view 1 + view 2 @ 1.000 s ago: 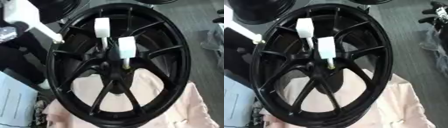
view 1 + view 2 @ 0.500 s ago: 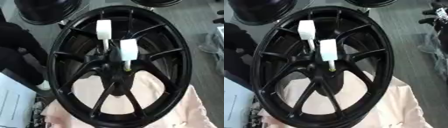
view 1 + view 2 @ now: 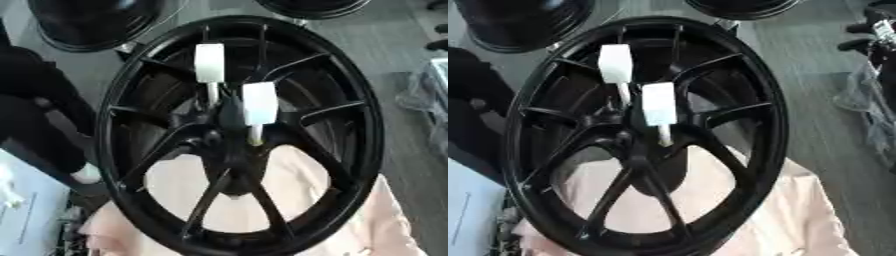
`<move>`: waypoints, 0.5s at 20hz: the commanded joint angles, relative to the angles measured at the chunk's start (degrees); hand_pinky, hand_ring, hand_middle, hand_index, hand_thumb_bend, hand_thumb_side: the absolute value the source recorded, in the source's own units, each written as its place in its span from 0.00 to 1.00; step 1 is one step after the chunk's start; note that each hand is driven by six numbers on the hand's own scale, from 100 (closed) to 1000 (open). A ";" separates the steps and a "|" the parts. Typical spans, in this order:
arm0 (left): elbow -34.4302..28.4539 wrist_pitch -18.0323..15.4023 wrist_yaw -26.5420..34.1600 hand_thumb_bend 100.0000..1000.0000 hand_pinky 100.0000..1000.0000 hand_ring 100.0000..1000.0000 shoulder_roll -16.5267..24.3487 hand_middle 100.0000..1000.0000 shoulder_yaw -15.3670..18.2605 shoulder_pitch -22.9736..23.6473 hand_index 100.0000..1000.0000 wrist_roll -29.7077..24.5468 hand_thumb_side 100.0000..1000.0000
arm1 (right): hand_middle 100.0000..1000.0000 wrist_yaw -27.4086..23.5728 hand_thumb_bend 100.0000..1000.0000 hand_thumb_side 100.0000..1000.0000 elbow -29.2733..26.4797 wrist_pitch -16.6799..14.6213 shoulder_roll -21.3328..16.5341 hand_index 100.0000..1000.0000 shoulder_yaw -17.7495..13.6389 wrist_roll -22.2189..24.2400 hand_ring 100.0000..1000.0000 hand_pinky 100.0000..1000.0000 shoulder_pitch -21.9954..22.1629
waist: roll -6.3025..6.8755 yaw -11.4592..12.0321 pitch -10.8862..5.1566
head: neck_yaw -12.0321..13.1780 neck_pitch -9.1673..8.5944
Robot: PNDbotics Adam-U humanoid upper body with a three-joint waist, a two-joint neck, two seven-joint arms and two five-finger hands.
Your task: Pull the pin out of the wheel hub.
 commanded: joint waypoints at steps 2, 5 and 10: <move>-3.70 -2.17 11.64 0.00 0.62 0.66 -1.49 0.63 2.85 -3.24 0.83 10.51 0.67 | 0.69 -0.24 0.00 0.70 -0.82 -0.05 -1.65 0.89 -0.46 -0.26 0.63 0.94 -0.40 | -0.19 0.06 -1.21 | 0.22 -0.28; -6.46 -9.93 28.89 0.00 0.59 0.65 -5.91 0.61 1.73 -6.10 0.80 21.33 0.64 | 0.69 -0.53 0.00 0.69 -0.83 0.01 -1.45 0.89 -0.46 -0.43 0.63 0.94 -0.56 | -0.40 -0.13 -1.28 | 0.64 -0.19; -6.49 -17.75 40.10 0.02 0.61 0.67 -13.74 0.63 0.15 -9.89 0.81 25.48 0.67 | 0.69 -1.19 0.00 0.71 -0.98 -0.09 -0.94 0.89 -0.55 -1.08 0.63 0.94 -0.97 | -1.02 -0.68 -1.22 | 0.61 -0.33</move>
